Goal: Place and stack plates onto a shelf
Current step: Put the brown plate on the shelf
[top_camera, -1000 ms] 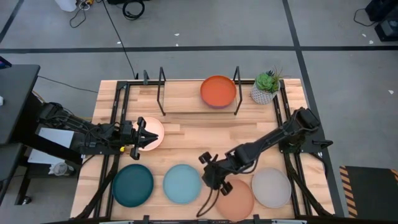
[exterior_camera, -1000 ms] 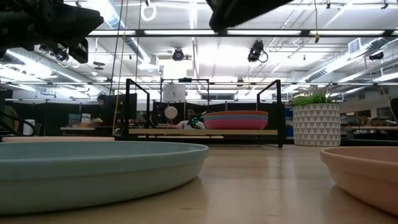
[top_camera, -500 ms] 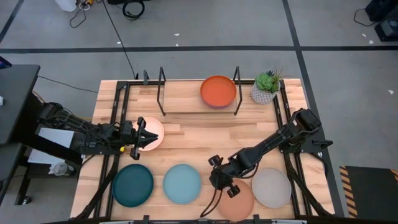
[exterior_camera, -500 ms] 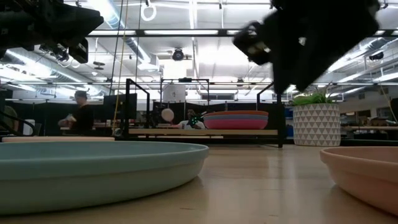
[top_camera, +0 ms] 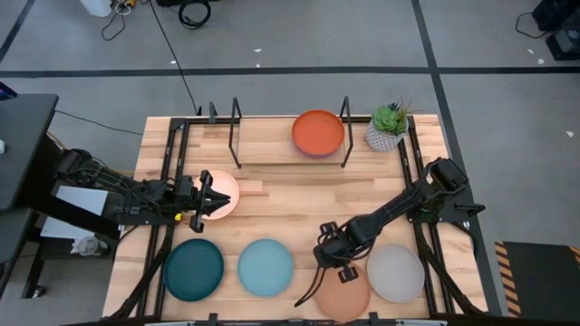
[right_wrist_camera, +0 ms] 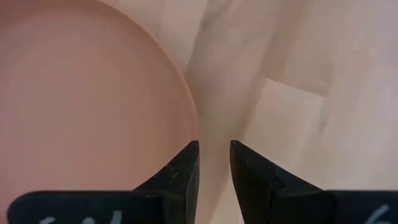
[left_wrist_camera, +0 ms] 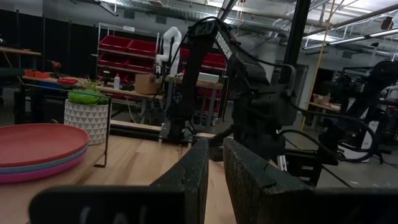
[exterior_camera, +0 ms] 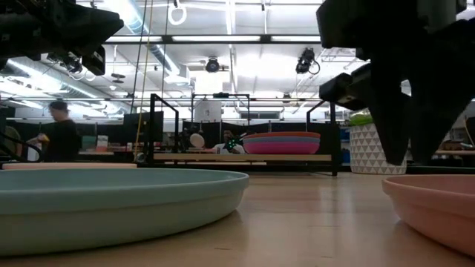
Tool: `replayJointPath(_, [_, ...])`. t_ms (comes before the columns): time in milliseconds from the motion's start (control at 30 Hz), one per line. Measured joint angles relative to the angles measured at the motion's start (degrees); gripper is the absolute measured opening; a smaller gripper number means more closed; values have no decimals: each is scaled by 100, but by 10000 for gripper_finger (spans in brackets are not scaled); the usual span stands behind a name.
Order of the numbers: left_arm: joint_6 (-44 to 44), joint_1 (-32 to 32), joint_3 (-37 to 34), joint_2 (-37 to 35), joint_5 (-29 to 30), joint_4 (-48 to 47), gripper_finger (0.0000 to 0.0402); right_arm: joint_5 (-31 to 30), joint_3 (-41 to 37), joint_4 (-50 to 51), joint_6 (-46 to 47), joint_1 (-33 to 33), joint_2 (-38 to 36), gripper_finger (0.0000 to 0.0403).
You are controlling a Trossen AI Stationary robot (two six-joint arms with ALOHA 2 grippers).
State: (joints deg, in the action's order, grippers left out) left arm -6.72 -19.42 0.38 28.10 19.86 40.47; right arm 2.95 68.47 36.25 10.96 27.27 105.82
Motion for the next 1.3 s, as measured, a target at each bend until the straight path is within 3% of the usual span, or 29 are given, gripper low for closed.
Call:
replayJointPath(300, [0, 0, 0, 0, 0, 2, 55, 18, -444, -434, -4, 4, 0, 95])
replayJointPath(433, [0, 1, -1, 0, 0, 0, 55, -348, -464, -367, -44, -18, 0, 95])
replayJointPath(533, [0, 0, 0, 0, 0, 0, 55, -897, -464, -107, -154, -110, 0, 94])
replayJointPath(733, [0, 0, -2, 0, 0, 0, 55, -3096, -464, 553, -113, -463, 0, 94])
replayJointPath(833, [0, 2, -2, 0, 0, 0, 55, -3466, -352, 802, -226, -632, 0, 94])
replayJointPath(967, [0, 1, -2, 0, 0, 0, 55, -3026, 149, 1091, -348, -762, 0, 93])
replayJointPath(1167, [-4, 0, 0, 0, 1, 0, 55, -484, 480, 360, 187, -712, -4, 93])
replayJointPath(1300, [-15, 0, 0, 0, 1, 0, 55, 12, 466, 199, 449, -287, -4, 93])
